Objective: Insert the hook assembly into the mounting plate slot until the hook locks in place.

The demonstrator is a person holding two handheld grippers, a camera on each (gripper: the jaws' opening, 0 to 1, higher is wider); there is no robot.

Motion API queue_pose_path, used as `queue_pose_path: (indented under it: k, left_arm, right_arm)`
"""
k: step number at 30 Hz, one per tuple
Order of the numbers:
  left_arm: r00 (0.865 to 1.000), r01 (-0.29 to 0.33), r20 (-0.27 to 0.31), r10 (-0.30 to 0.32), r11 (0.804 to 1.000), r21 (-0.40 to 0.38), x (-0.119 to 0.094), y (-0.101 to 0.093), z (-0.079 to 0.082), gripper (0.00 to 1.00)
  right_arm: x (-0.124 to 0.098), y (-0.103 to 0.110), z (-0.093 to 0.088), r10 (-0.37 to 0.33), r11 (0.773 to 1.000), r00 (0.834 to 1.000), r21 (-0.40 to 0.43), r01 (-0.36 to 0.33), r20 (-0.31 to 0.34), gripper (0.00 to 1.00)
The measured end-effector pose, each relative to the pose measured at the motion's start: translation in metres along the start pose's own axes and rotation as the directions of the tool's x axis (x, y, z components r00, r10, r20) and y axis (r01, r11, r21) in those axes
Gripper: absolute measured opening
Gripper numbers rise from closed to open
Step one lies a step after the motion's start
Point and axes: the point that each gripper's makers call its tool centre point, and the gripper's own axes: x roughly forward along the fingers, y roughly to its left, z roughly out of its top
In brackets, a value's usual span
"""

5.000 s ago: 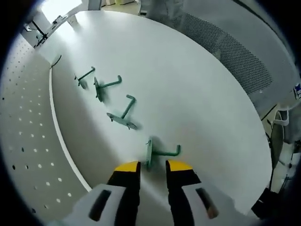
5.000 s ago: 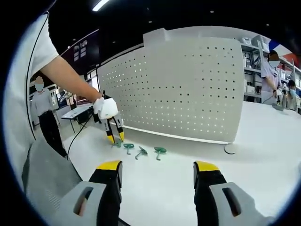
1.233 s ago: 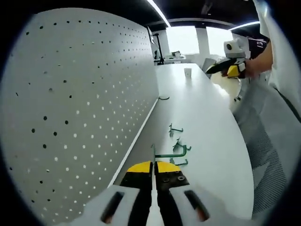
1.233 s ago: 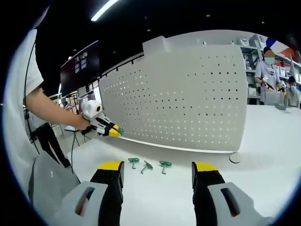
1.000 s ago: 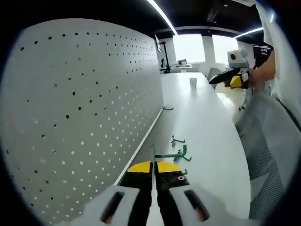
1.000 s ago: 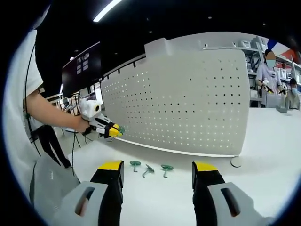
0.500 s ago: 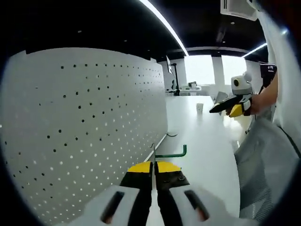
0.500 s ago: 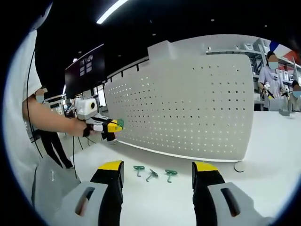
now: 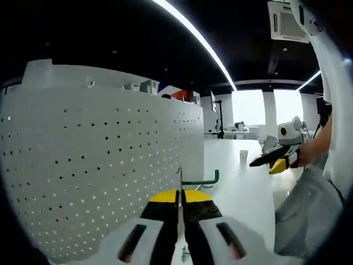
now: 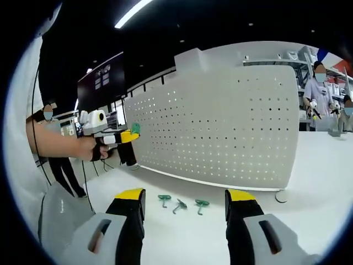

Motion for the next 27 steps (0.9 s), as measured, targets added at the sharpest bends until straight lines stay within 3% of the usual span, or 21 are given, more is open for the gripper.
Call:
queue_pose_path:
  k: [6,10,15,27]
  left_arm:
    - [1.0,-0.008,0.011,0.008,1.0,-0.017,0.002,-0.004,0.004,0.01]
    - [1.0,-0.006,0.007,0.006,1.0,-0.008,0.006,-0.009,0.003,0.01]
    - [1.0,-0.007,0.013,0.007,1.0,-0.021,0.008,-0.011,0.004,0.01]
    - [1.0,-0.017,0.02,0.018,0.999,-0.033,0.009,-0.015,0.006,0.01]
  right_arm:
    - [0.004,0.008,0.006,0.026,1.0,0.999,0.007,-0.026,0.018,0.56]
    - [0.009,0.025,0.022,0.097,0.987,0.99,0.114,-0.109,0.106,0.55]
    - [0.014,0.034,0.034,0.127,0.969,0.979,0.189,-0.157,0.162,0.52]
    - [0.042,0.062,0.049,0.186,0.963,0.966,0.165,-0.215,0.179,0.47]
